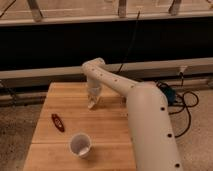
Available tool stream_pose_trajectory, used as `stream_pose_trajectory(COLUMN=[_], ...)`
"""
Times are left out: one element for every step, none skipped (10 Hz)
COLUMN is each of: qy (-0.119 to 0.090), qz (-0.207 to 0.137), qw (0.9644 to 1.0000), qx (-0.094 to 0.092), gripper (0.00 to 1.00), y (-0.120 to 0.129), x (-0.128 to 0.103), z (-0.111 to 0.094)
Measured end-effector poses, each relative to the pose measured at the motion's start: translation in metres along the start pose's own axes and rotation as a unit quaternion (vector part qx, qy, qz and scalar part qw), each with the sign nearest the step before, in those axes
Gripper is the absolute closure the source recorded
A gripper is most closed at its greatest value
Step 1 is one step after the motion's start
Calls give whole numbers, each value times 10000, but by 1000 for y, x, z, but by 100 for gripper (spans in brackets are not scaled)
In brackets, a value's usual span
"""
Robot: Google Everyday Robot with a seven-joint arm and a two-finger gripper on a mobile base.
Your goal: Wipe the white sponge on the table
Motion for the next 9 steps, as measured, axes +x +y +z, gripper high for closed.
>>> stream_pose_trajectory(qy=[-27,-46,-70,-104,-153,-179,-212,-253,-280], qz=[41,47,41,37,42,45,38,5,-54], qw=[10000,10000,10000,9999,9999,9998,9998,9997,9996], qx=[4,7,9,17,23,37,40,63,90], gripper=[97,97,97,97,97,97,97,97,97], y=[10,14,17,20,24,26,28,26,22], x=[-7,-12,-18,-23,-28,-31,-34,-39,-43], z=[0,0,1,2,5,6,7,9,11])
